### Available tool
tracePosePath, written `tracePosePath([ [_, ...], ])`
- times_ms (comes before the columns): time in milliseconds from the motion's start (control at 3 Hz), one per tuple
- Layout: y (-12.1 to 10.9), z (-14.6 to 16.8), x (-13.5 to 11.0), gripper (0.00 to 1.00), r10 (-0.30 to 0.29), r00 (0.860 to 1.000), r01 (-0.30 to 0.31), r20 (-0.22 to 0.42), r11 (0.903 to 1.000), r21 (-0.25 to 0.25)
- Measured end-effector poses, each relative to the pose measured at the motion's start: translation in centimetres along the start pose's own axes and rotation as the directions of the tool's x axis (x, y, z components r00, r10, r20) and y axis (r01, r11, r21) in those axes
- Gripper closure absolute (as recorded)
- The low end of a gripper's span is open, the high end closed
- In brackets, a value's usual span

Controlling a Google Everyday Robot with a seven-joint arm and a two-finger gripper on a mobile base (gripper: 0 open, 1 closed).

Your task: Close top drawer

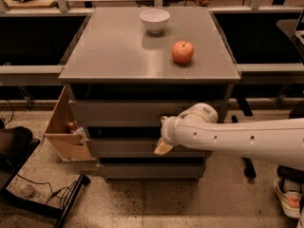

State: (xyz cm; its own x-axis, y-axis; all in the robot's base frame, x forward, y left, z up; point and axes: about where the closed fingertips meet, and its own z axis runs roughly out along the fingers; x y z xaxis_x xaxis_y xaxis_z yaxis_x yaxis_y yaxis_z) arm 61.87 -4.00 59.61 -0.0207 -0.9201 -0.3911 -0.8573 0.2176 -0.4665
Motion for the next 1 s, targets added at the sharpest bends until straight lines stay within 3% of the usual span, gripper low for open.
tracePosePath([
  [333, 0.5, -2.9, -0.5, 0.47, -0.052, 0.998, 0.051, -0.043, 0.9987, -0.003],
  [667, 1.6, -11.7, -1.5, 0.78, -0.154, 0.976, 0.148, -0.157, 0.9879, -0.044],
  [1000, 2.0, -18.5, -1.5, 0.99, -0.16, 0.957, 0.145, -0.242, 0.9863, -0.08],
])
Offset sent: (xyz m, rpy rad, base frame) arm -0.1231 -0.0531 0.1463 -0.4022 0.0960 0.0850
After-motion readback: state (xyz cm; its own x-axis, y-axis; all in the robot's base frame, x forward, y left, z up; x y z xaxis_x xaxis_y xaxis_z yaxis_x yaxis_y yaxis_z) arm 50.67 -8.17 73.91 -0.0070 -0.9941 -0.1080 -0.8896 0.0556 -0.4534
